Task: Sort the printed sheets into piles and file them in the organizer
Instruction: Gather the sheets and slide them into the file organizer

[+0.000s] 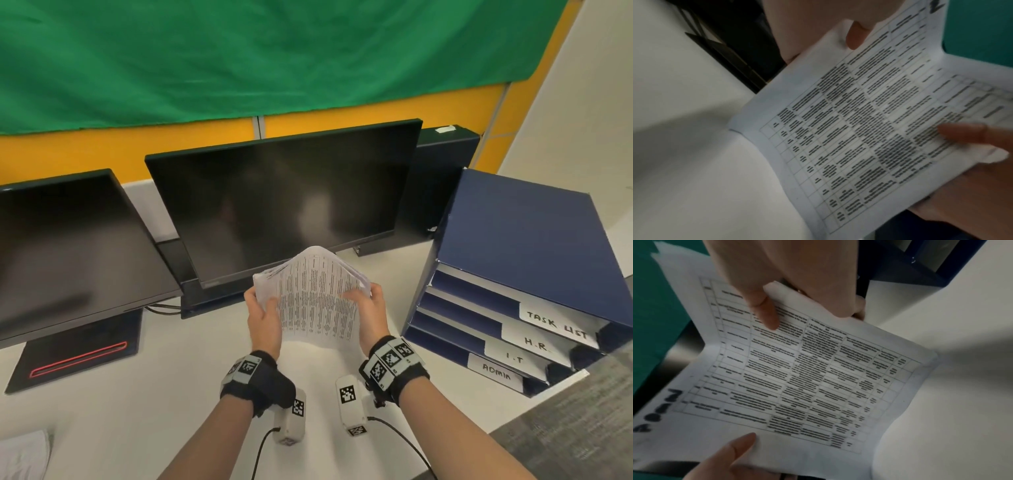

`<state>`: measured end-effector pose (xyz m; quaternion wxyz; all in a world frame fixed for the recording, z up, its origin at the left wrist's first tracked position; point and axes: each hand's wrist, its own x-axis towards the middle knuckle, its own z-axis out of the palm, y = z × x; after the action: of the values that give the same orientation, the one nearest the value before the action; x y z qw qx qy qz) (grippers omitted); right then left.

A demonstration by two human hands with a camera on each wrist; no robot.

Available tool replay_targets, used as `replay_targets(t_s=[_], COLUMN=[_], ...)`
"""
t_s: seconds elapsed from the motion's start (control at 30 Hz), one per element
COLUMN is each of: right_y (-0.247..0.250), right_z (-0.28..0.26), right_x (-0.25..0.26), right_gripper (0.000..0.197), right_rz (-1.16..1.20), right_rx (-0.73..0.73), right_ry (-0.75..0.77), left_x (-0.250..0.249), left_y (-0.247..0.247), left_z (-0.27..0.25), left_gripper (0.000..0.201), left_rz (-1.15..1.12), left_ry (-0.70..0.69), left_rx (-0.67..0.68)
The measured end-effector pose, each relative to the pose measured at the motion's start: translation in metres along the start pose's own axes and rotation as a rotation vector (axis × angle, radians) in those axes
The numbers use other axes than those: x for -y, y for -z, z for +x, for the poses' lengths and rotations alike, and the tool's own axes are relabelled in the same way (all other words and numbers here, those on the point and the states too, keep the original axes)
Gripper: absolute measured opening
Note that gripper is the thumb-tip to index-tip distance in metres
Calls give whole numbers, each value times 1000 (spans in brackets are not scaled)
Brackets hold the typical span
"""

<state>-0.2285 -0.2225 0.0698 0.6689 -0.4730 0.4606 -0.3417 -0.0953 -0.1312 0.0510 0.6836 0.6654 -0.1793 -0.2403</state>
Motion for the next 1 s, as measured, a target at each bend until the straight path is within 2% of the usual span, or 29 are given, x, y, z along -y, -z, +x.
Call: replay_targets(t_s=[0.07,0.2,0.33,0.43,0.53,0.63,0.8,1.0], right_y=[1,9,35,68,111,151,210,262], right_z=[2,5,0,-13,-22,-36,-43,-54], right_x=[-3,-20,-43,-66,-106,-124,-113,-112], right_gripper=[19,18,23,30,32,22,32,41], right_rz=[18,-187,-316,-369,-476,-539,-626,-592], right_rx=[10,-14,-146,-219,-286,-335,-428,-582], right_ry=[-31,-18,-33,-133,-301,-387,-480,-640], left_x=[5,15,22,37,67,84,87,90], left_y=[1,3,-2,-11,-25,-45,-85,-114], left_z=[5,10,0,-21,-39,-61,-89,-119], left_gripper=[19,26,27,27,39,49,50,52], left_rz=[19,91,395,513,661,788,794,731], left_ry=[49,123,86,184,333,391,447,512], left_rx=[25,77,141,321,497,662,820,1048])
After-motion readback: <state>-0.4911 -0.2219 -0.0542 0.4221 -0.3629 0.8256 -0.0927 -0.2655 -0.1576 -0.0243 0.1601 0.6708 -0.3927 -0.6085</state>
